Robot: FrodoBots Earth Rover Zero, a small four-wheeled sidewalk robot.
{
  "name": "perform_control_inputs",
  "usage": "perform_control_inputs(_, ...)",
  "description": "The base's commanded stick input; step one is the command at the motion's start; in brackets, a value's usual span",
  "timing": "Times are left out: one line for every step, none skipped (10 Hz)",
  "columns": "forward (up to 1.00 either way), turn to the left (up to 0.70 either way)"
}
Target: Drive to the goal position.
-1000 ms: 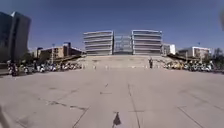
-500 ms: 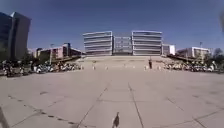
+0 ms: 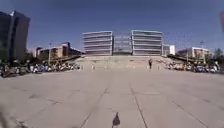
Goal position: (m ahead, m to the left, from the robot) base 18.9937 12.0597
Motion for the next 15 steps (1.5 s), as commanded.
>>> perform_control_inputs(0.7, 0.0)
perform_control_inputs(0.7, 0.0)
perform_control_inputs(0.7, 0.0)
perform_control_inputs(0.7, 0.0)
perform_control_inputs(0.7, 0.0)
perform_control_inputs(0.7, 0.0)
perform_control_inputs(0.7, 0.0)
perform_control_inputs(0.7, 0.0)
perform_control_inputs(0.7, 0.0)
perform_control_inputs(0.7, 0.0)
perform_control_inputs(0.7, 0.0)
perform_control_inputs(0.7, 0.0)
perform_control_inputs(0.7, 0.0)
perform_control_inputs(0.7, 0.0)
perform_control_inputs(0.7, 0.0)
